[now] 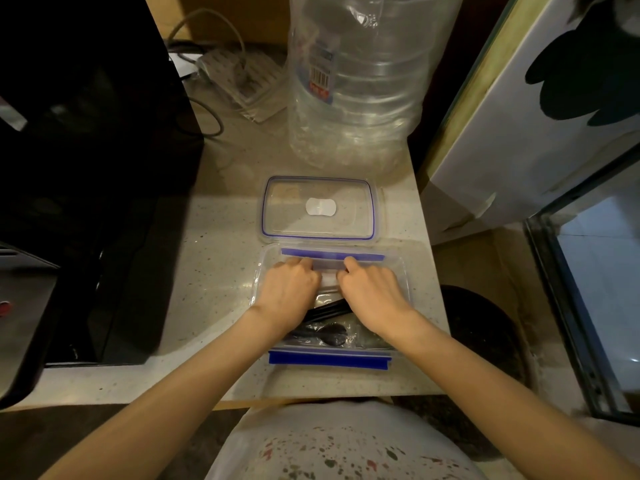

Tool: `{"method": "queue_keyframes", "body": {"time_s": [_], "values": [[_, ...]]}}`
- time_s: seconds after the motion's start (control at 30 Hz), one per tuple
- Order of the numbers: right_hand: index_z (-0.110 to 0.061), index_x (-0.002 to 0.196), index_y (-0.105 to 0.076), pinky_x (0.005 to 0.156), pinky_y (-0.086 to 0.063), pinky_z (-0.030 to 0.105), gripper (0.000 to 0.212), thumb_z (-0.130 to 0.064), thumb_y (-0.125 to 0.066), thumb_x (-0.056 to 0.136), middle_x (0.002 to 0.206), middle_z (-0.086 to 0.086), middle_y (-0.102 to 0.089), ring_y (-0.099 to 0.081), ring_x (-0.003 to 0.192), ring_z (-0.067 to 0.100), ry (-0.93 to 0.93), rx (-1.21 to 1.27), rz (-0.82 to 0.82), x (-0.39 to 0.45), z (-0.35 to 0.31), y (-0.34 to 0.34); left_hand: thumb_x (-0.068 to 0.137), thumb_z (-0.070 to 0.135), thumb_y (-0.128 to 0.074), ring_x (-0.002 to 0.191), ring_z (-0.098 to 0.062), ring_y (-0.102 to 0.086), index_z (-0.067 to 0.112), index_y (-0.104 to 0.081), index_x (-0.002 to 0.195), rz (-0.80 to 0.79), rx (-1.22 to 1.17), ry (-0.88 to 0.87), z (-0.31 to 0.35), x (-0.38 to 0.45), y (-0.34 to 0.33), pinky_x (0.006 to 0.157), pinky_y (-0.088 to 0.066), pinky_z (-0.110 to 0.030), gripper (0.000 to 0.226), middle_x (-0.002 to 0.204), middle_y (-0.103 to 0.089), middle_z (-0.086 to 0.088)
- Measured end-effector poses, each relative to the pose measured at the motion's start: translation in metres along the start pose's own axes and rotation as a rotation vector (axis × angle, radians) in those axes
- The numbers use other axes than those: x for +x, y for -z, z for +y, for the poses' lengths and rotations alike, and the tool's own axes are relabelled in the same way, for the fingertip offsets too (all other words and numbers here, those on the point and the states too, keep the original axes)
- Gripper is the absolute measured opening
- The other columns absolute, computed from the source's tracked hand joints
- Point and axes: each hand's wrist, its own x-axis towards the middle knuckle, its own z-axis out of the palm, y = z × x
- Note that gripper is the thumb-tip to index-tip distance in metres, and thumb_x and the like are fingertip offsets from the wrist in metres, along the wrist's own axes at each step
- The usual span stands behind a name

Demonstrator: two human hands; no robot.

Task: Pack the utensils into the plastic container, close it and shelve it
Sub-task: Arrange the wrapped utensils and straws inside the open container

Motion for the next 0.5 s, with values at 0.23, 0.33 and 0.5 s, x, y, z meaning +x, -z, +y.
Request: {"method": "queue_keyframes", "body": {"time_s": [0.23, 0.33, 0.5], "values": [[-0.006, 0.118, -0.052, 0.077, -0.051, 0.035, 0.03, 0.001, -0.053, 0.088, 0.116, 0.012, -0.058, -0.062, 0.097, 0.027, -0.082, 0.152, 0.077, -0.011, 0.008, 0.001, 0.084, 0.01, -0.058, 0.1, -0.025, -0.059, 0.01, -0.068, 0.096, -0.015, 0.063, 0.008, -0.004, -0.001, 0.01, 0.079, -0.049, -0.033, 0.016, 0.1, -0.069, -0.006], [-0.004, 0.116, -0.054, 0.079, -0.05, 0.031, 0.028, 0.002, -0.052, 0.089, 0.116, 0.013, -0.059, -0.062, 0.098, 0.027, -0.163, 0.225, 0.084, -0.017, 0.01, 0.004, 0.039, 0.012, -0.088, 0.059, -0.018, -0.066, 0.016, -0.069, 0.061, 0.075, 0.078, -0.013, -0.008, -0.002, 0.011, 0.049, -0.051, -0.024, 0.03, 0.059, -0.069, 0.0], [-0.004, 0.118, -0.054, 0.081, -0.051, 0.027, 0.025, -0.003, -0.05, 0.093, 0.116, 0.014, -0.06, -0.063, 0.097, 0.024, -0.276, 0.359, 0.076, -0.02, 0.003, 0.004, 0.031, 0.013, -0.089, 0.05, -0.019, -0.064, 0.016, -0.066, 0.058, 0.142, 0.047, -0.015, -0.006, -0.004, 0.004, 0.041, -0.048, -0.023, 0.036, 0.055, -0.067, -0.001]]}}
